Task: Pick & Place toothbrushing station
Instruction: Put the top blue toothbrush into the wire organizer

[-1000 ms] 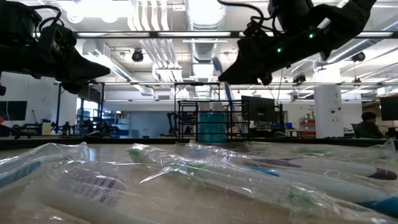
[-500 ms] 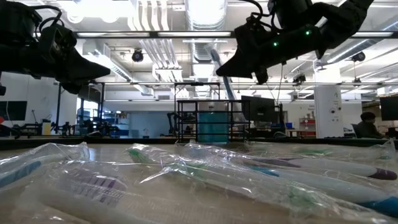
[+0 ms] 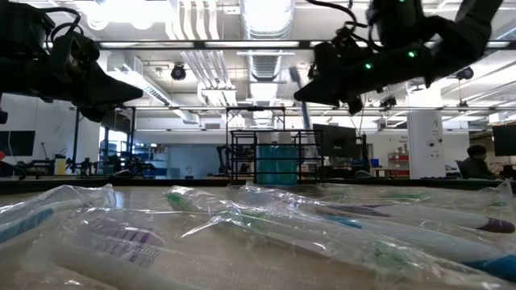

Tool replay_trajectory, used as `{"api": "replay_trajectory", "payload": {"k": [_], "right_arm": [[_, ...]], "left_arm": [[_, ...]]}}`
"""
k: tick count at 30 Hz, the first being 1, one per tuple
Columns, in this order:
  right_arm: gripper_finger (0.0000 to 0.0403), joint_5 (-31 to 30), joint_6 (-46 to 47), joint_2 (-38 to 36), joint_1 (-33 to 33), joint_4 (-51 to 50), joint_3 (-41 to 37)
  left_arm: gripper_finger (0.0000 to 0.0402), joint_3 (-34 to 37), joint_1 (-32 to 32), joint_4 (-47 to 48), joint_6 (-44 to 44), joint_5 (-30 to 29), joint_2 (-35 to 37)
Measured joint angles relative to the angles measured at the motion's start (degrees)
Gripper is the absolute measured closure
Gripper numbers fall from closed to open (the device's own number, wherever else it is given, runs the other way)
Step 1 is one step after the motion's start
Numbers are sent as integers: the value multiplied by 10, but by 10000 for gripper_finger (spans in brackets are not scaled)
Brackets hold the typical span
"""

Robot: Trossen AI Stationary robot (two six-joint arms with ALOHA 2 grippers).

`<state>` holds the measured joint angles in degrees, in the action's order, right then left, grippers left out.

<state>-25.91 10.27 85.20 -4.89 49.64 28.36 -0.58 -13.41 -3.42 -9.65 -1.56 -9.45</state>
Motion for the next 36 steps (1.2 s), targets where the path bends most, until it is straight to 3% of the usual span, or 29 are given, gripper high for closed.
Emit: {"api": "replay_trajectory", "payload": {"k": [4, 7, 26, 36], "right_arm": [[387, -7, 10, 1, 0, 110, -57], [387, -10, 11, 9, 0, 138, -75], [387, -19, 1, 206, 0, 299, -39], [302, 35, 24, 188, 0, 256, -37]], "left_arm": [[390, 0, 0, 0, 0, 0, 0], [390, 0, 0, 0, 1, 0, 0], [390, 0, 0, 19, 2, 0, -1], [390, 0, 0, 19, 2, 0, -1]]}}
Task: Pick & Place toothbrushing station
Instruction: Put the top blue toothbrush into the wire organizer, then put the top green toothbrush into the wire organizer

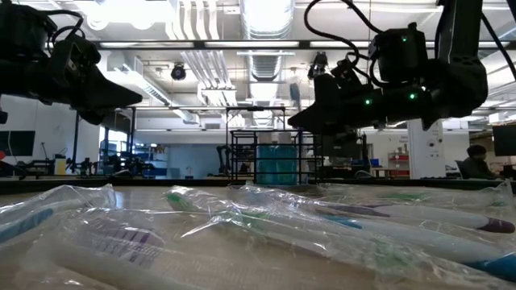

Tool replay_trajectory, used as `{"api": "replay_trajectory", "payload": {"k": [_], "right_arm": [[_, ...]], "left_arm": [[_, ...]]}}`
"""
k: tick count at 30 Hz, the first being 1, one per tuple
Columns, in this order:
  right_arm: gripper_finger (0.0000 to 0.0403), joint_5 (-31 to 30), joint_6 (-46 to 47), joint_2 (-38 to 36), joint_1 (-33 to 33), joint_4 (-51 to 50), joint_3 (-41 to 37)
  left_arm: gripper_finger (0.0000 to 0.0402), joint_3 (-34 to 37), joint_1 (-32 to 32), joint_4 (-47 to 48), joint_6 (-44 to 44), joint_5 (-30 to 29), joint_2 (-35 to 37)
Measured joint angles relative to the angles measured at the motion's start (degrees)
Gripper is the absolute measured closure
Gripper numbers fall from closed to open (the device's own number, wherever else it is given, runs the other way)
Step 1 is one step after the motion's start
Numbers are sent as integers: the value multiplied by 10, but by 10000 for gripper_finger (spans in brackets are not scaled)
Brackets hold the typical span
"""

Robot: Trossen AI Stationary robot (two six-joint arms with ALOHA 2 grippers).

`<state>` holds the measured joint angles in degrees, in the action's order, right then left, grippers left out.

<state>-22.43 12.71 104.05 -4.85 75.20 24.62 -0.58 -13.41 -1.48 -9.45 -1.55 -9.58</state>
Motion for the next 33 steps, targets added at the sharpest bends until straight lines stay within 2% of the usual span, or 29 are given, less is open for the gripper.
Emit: {"api": "replay_trajectory", "payload": {"k": [7, 12, 17, 28, 33], "right_arm": [[222, 0, 4, -36, 2, -14, -8], [191, 0, 4, -75, 4, -62, -11], [179, -1, -1, -120, 5, -106, -13], [177, 0, -2, -263, 13, -273, -20], [179, 43, -46, -344, 31, -303, -24]], "left_arm": [[390, 0, 0, -1, 1, 0, 0], [390, 0, 0, -1, 1, 2, 0], [390, 0, 0, -3, 19, 2, 0], [390, 0, 0, -3, 20, 3, 0], [390, 0, 0, -3, 10, 6, 0]]}}
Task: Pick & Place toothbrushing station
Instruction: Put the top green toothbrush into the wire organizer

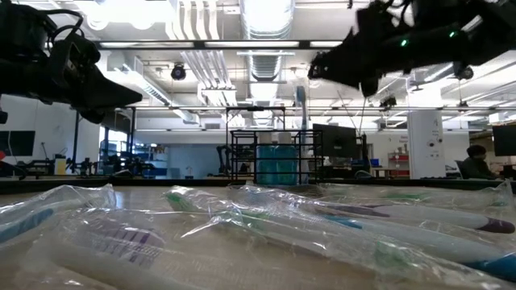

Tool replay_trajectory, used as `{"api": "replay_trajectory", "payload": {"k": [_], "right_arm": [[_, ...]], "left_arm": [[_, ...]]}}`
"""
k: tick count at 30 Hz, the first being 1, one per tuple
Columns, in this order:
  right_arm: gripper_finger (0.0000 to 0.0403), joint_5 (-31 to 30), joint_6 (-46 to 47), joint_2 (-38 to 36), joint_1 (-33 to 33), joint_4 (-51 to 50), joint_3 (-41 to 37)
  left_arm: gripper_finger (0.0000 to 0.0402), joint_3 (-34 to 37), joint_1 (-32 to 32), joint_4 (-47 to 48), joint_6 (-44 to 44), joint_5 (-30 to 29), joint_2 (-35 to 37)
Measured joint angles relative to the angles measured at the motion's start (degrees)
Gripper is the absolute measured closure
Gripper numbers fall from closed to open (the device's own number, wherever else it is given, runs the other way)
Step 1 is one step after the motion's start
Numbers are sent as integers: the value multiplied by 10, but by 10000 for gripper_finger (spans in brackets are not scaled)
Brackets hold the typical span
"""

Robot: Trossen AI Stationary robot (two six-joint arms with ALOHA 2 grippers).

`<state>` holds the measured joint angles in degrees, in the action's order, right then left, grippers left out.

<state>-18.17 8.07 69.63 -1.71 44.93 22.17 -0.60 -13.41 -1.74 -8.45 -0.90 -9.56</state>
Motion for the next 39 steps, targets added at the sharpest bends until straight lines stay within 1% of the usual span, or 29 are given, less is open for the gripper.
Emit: {"api": "replay_trajectory", "payload": {"k": [2, 4, 9, 15, 18, 22, 27, 31, 33, 39], "right_arm": [[179, 21, -7, -35, 13, -20, -4], [179, 29, -9, -69, 29, -33, -10], [179, 32, -31, -152, 65, -43, -47], [186, 19, -22, -235, 71, -36, -108], [210, 15, -22, -267, 71, -37, -136], [263, 15, -21, -292, 71, -37, -163], [336, 15, -24, -297, 71, -41, -179], [382, 18, -29, -292, 71, -46, -186], [391, 22, -30, -287, 71, -61, -188], [394, 34, -12, -285, 73, -124, -188]], "left_arm": [[390, 0, 0, 0, 0, 0, 0], [390, -1, 0, -2, 5, 0, 0], [390, -5, 0, -13, 11, 0, 1], [390, -5, 0, -23, 24, 0, 1], [390, -5, 0, -23, 24, 0, 1], [390, -5, 0, -26, 26, -1, 1], [390, -6, 0, -28, 25, -2, 1], [390, -8, 0, -27, 24, 3, 1], [390, -15, 0, -24, 23, 9, 1], [390, -32, 0, -15, 20, 14, 1]]}}
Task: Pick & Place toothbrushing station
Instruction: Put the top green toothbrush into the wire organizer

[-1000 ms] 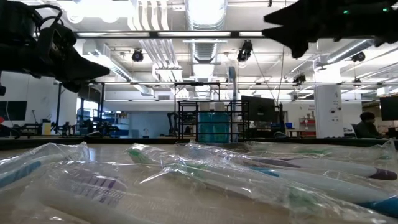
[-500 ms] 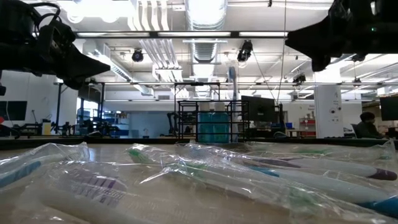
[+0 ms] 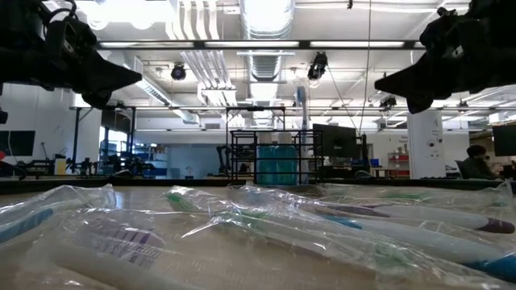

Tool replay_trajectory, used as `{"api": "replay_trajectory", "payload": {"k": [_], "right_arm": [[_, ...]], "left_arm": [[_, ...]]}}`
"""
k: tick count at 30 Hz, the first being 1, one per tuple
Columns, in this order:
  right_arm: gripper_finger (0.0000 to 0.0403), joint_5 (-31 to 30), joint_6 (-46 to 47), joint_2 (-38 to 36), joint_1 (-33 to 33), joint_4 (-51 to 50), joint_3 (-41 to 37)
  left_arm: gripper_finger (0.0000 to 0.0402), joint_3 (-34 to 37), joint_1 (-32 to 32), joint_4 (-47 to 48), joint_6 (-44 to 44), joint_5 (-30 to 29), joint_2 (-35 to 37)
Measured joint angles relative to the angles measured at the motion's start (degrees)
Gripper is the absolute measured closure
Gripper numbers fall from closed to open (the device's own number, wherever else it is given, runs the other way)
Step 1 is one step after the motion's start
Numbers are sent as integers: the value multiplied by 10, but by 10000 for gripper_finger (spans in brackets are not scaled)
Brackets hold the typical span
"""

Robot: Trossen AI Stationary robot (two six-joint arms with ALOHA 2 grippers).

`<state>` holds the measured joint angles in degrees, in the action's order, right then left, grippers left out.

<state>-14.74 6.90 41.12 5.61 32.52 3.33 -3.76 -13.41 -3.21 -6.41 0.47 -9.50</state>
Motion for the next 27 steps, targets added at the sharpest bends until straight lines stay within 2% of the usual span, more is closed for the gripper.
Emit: {"api": "replay_trajectory", "payload": {"k": [6, 9, 12, 17, 21, 24, 27], "right_arm": [[394, 37, -12, -2, 11, -20, 0], [394, 64, 15, -2, 12, -39, 1], [394, 88, 54, -1, 15, -116, 21], [394, 87, 90, 5, 38, -319, 92], [394, 66, 92, 17, 63, -436, 156], [394, 49, 95, 30, 83, -493, 199], [394, 41, 94, 46, 104, -506, 235]], "left_arm": [[390, -7, 0, 1, 8, -1, 0], [390, -9, 0, 2, -11, -1, 0], [390, -9, 0, 8, -39, -1, 0], [390, -29, 0, 62, -43, -2, 0], [390, -42, 0, 74, -33, -4, 0], [390, -53, 0, 73, -9, -4, 0], [390, -61, 0, 73, 22, -4, 0]]}}
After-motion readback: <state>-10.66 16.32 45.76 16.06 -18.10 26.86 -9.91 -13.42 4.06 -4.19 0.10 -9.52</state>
